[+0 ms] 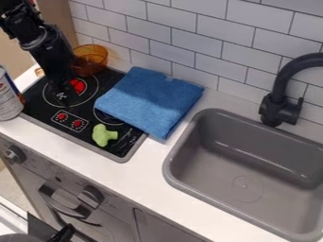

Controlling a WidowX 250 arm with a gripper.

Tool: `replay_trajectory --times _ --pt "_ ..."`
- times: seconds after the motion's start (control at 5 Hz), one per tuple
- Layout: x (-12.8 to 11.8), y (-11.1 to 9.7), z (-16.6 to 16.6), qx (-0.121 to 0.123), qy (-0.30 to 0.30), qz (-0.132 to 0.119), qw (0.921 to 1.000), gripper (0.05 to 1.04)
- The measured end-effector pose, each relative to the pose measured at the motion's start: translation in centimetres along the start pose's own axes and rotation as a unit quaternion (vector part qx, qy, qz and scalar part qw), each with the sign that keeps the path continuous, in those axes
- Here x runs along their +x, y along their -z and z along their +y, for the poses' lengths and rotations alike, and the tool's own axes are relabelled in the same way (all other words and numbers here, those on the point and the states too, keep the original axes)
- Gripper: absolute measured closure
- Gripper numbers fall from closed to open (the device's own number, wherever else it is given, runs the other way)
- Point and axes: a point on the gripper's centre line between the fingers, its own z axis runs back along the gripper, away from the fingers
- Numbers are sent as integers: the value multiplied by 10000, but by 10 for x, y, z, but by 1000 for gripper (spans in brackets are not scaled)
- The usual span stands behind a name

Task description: Put the green vegetable in the right side of the burner

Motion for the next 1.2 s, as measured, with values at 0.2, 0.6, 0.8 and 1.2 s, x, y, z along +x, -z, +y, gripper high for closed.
replay_trajectory --times 0.2,0.6,0.8,1.2 --pt "-3 9 -5 -169 -14 19 9999 83" --pt "-4 6 28 2 1607 -86 9870 83" --pt "-4 -1 46 118 2693 58 9630 83" --pt "-15 4 78 97 4721 557 8797 83"
